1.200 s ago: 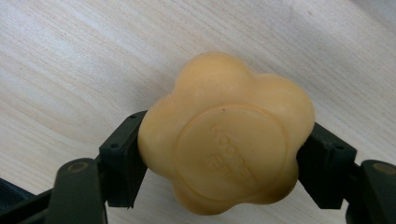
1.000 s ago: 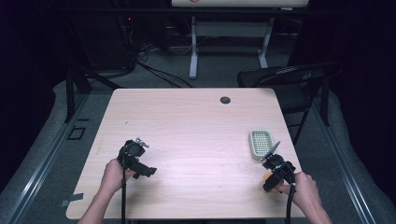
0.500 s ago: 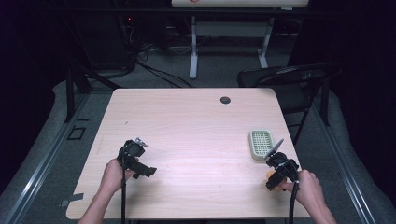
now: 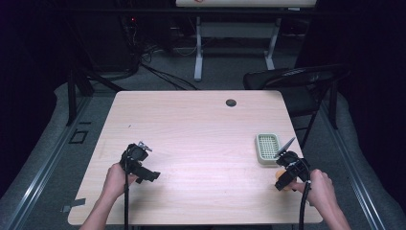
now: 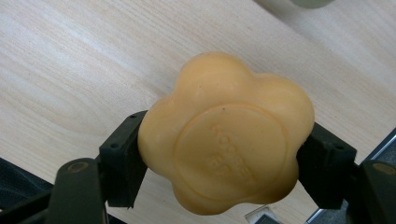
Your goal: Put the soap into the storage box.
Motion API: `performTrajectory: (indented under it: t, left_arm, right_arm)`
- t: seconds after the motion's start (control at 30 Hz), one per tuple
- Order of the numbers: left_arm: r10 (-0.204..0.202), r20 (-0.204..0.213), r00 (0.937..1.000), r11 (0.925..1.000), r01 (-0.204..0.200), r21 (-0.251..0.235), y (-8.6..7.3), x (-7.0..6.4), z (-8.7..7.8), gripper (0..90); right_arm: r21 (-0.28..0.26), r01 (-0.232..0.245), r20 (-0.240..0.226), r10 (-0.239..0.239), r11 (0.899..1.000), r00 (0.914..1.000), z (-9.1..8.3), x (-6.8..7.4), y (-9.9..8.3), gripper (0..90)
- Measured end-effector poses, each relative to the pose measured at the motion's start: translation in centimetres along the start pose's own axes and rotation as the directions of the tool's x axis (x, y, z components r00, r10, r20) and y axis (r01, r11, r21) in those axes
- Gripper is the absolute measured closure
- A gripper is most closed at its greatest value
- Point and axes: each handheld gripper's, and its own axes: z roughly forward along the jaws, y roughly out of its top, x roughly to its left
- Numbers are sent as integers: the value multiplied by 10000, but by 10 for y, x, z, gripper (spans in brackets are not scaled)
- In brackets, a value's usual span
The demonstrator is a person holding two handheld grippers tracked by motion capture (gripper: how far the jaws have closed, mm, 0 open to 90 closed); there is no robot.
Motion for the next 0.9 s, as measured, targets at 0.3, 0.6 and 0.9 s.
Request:
performTrajectory:
  t: [0.3, 0.6, 0.9]
  left_arm:
    - [-14, -9, 10000, 10000, 14, 4, 0, 1, 0, 2]
    - [-19, 0, 10000, 10000, 19, -10, 0, 1, 0, 2]
    - [-25, 22, 10000, 10000, 25, 18, 0, 1, 0, 2]
  right_arm:
    - [-197, -42, 7, 42, 9998, 10000, -8, -6, 11, 270]
    - [-340, -31, 117, 35, 9994, 9999, -20, -9, 21, 270]
    - [-279, 136, 230, -130, 9995, 9997, -30, -12, 35, 271]
